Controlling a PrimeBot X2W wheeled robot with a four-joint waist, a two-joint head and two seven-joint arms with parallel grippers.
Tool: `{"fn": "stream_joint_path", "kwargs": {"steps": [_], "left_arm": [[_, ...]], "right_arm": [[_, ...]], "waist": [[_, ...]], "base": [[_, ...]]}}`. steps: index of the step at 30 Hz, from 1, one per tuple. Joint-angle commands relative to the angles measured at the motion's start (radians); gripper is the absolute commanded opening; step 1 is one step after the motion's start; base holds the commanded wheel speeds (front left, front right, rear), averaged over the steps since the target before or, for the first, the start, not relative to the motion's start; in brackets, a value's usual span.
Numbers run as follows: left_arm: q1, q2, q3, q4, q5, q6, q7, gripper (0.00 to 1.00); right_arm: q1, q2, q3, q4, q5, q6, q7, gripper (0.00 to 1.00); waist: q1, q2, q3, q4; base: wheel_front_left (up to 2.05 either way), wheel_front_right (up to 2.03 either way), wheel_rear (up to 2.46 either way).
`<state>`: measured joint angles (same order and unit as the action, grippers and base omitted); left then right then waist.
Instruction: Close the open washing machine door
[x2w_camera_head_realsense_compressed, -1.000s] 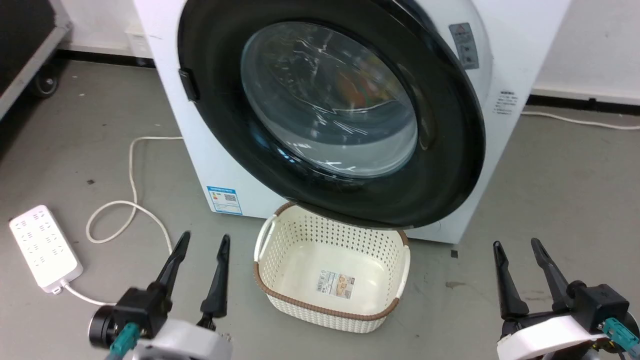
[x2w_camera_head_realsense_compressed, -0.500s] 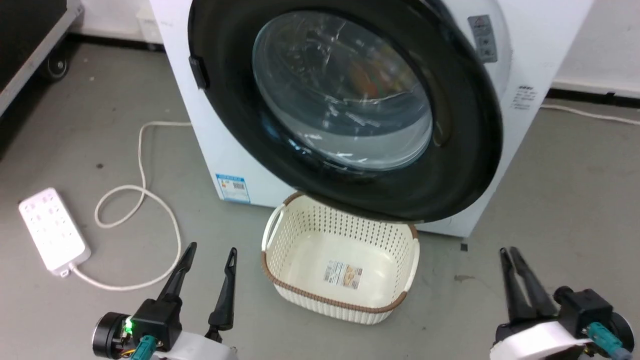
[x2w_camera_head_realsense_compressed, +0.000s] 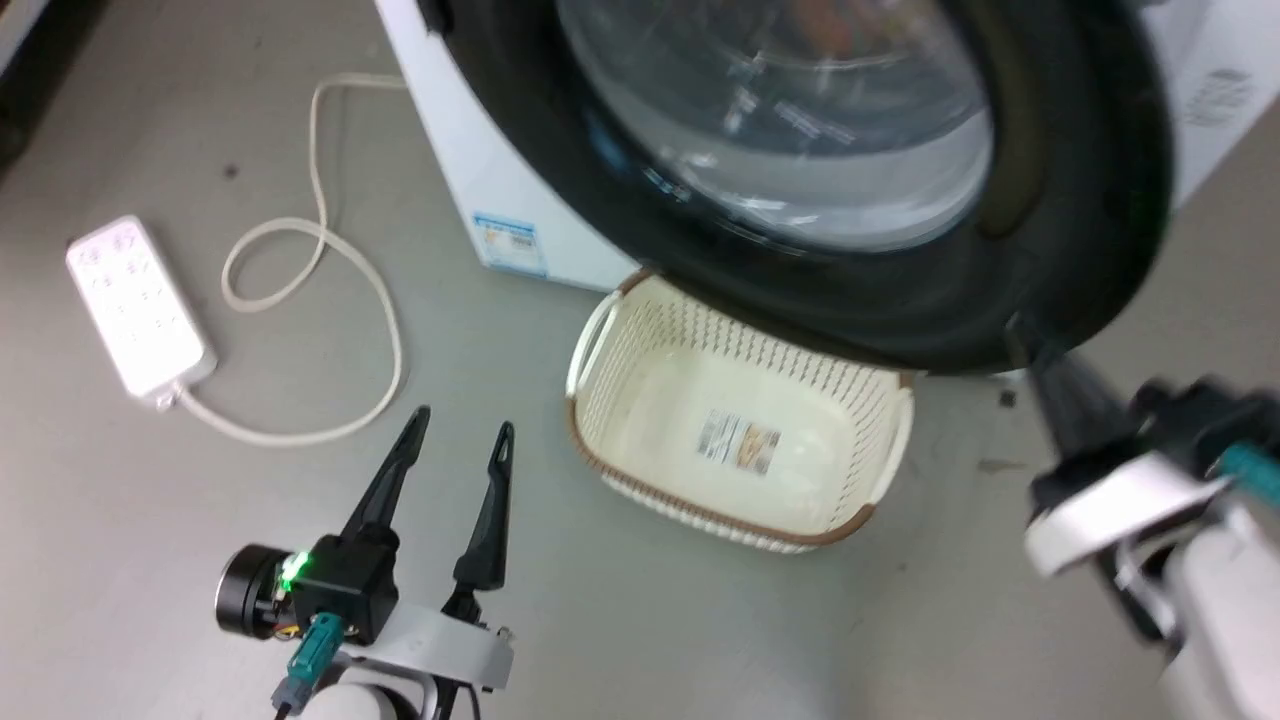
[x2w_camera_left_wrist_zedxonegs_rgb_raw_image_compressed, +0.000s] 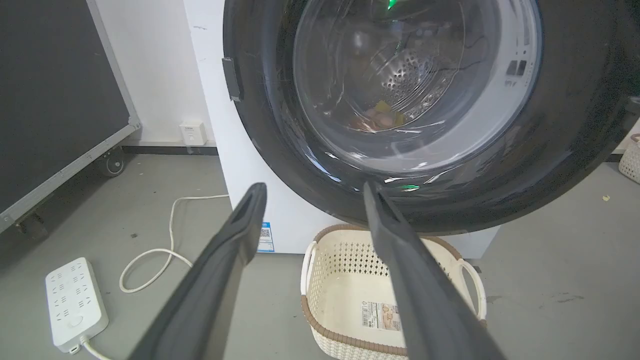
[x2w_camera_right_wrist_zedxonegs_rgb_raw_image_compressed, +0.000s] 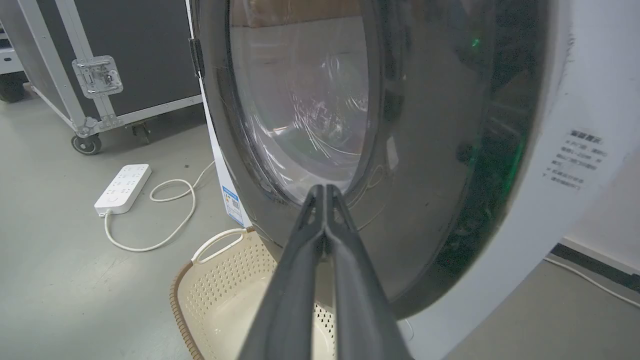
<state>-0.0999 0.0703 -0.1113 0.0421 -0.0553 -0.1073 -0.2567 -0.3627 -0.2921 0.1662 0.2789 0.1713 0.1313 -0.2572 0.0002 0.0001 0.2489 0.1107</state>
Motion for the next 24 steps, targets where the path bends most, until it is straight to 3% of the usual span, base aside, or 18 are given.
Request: {"fn": "stream_joint_path", "kwargs": {"steps": [1, 6, 13, 24], "left_arm": [[-0.016, -0.006, -0.003, -0.008, 0.003, 0.001, -0.005, 1.00], [-0.043, -0.013, -0.023, -0.017, 0.006, 0.003, -0.005, 1.00], [-0.072, -0.017, -0.041, -0.038, 0.002, 0.015, -0.005, 1.00], [-0.106, -0.019, -0.064, -0.048, 0.001, 0.034, -0.005, 1.00]], "right_arm": [[-0.052, -0.033, 0.014, 0.025, 0.036, -0.001, -0.005, 0.00], [-0.192, -0.123, 0.039, 0.112, 0.151, -0.001, -0.004, 0.00], [-0.334, -0.190, 0.039, 0.209, 0.245, -0.001, 0.010, 0.00], [-0.548, -0.198, -0.028, 0.386, 0.320, -0.001, 0.052, 0.00]], "waist": [[-0.0002, -0.0001, 0.048, 0.034], [-0.0002, -0.0001, 0.096, 0.059], [-0.0002, -0.0001, 0.142, 0.083], [-0.0002, -0.0001, 0.191, 0.100]], "base": [[0.00, 0.00, 0.00], [0.00, 0.00, 0.00], [0.00, 0.00, 0.00], [0.00, 0.00, 0.00]]}}
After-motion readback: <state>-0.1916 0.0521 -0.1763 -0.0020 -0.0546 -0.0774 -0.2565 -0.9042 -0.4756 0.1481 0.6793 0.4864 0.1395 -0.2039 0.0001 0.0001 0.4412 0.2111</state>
